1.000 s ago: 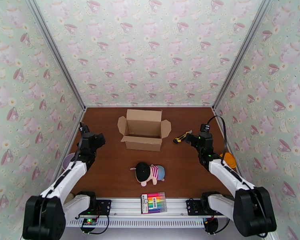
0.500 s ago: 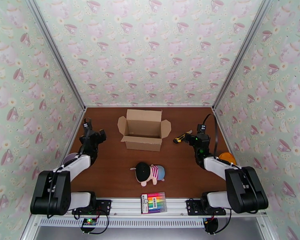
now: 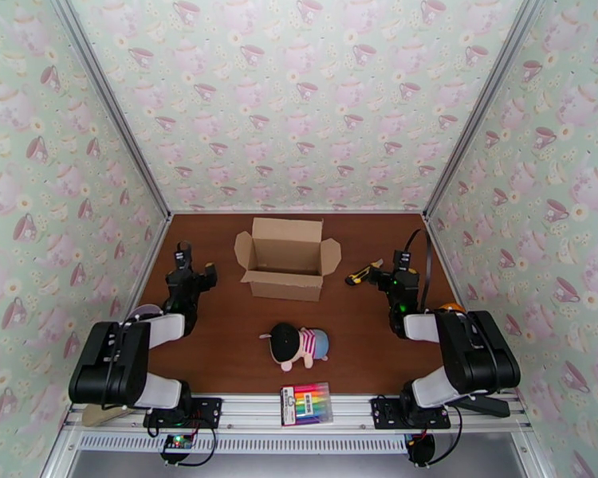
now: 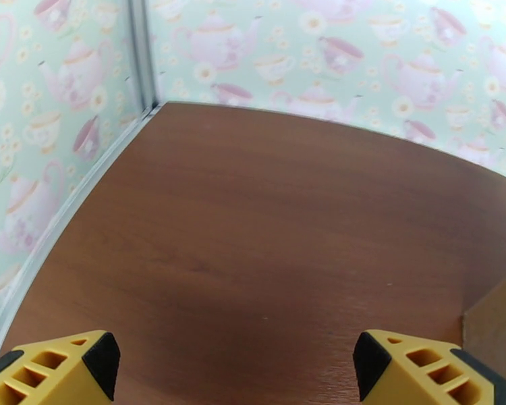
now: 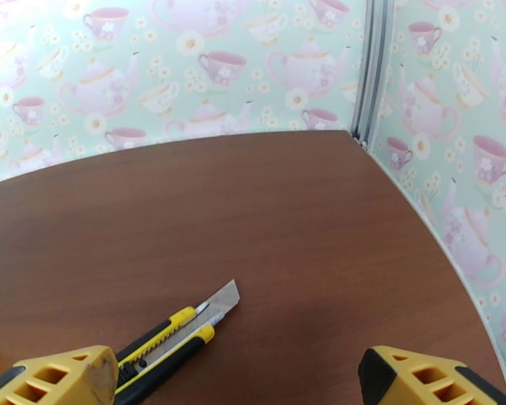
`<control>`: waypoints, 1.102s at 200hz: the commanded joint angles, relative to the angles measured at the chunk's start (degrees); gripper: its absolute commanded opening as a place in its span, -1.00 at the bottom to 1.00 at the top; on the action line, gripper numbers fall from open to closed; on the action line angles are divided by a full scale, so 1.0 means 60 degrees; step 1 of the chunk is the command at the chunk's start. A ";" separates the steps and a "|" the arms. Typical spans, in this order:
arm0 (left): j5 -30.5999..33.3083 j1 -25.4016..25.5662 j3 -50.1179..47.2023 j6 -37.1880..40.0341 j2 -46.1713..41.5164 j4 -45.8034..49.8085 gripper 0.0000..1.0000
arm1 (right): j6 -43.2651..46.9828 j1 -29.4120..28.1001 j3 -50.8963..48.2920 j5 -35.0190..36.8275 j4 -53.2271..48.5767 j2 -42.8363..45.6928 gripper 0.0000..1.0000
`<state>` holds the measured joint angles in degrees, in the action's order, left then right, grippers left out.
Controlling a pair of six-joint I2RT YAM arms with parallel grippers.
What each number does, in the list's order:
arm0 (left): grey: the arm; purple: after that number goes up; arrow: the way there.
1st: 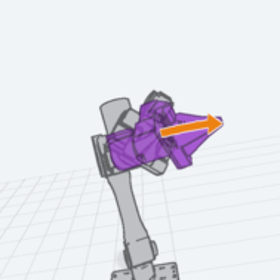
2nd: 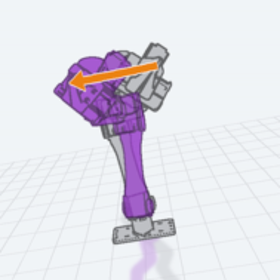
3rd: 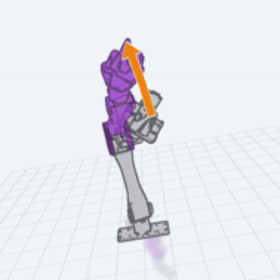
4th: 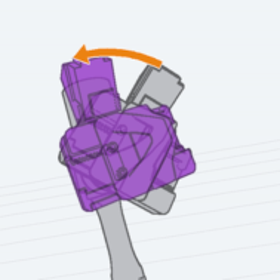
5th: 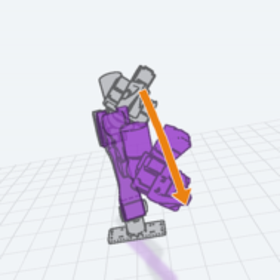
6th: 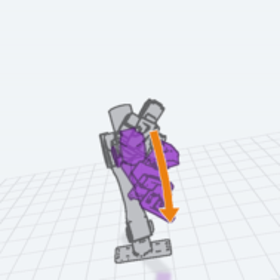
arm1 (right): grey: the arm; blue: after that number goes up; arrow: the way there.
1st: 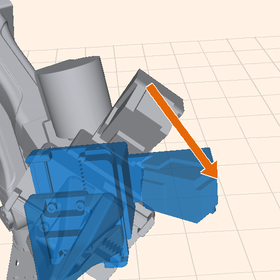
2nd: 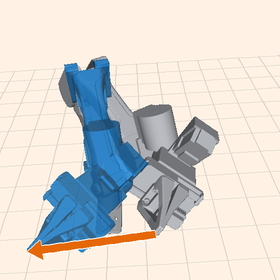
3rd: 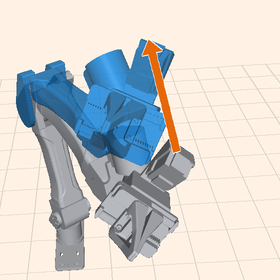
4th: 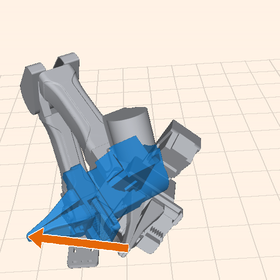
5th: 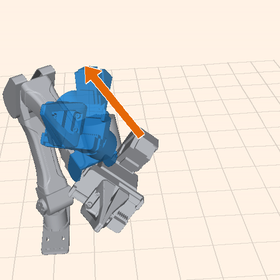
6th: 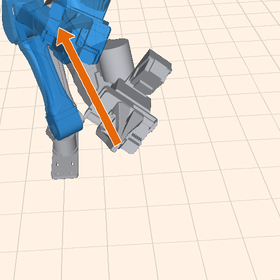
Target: Unpack the express box
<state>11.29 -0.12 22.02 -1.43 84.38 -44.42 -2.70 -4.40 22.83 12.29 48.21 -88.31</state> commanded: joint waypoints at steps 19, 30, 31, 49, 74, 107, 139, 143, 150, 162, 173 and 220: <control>0.0160 0.0144 -0.0708 0.0204 0.0740 -0.2473 0.99 | 0.0127 0.0046 -0.0083 -0.0288 0.0628 -0.0064 1.00; 0.0060 0.0223 -0.0482 0.0375 0.0805 -0.2218 1.00 | 0.0121 0.0042 -0.0081 -0.0291 0.0631 -0.0075 0.99; 0.0063 0.0238 -0.0457 0.0380 0.0798 -0.2139 1.00 | 0.0124 0.0044 -0.0082 -0.0291 0.0627 -0.0061 0.99; 0.0153 0.0319 -0.0365 0.0458 0.0814 -0.1992 1.00 | 0.0132 0.0046 -0.0076 -0.0291 0.0638 -0.0075 1.00; 0.0196 0.0341 -0.0358 0.0472 0.0816 -0.1971 1.00 | 0.0144 0.0042 -0.0098 -0.0275 0.0645 -0.0047 1.00; 0.0823 0.0577 -0.0377 0.0605 0.0876 -0.2120 1.00 | 0.0145 0.0045 -0.0095 -0.0277 0.0638 -0.0051 1.00; 0.0825 0.0584 -0.0368 0.0599 0.0893 -0.2117 1.00 | 0.0143 0.0046 -0.0099 -0.0277 0.0638 -0.0065 1.00; 0.0823 0.0577 -0.0375 0.0604 0.0889 -0.2114 1.00 | 0.0142 0.0046 -0.0092 -0.0277 0.0638 -0.0058 1.00; 0.0820 0.0577 -0.0364 0.0604 0.0889 -0.2117 1.00 | 0.0143 0.0046 -0.0094 -0.0277 0.0639 -0.0055 0.99; 0.0828 0.0575 -0.0373 0.0605 0.0891 -0.2110 1.00 | 0.0143 0.0046 -0.0085 -0.0276 0.0638 -0.0068 1.00; 0.0828 0.0581 -0.0368 0.0602 0.0892 -0.2115 1.00 | 0.0150 0.0045 -0.0092 -0.0277 0.0638 -0.0047 1.00; 0.0815 0.0578 -0.0361 0.0596 0.0887 -0.2115 1.00 | 0.0142 0.0046 -0.0086 -0.0277 0.0638 -0.0069 1.00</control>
<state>15.38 3.16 18.81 1.54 88.95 -56.14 -2.68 -4.40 22.81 11.29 50.74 -88.31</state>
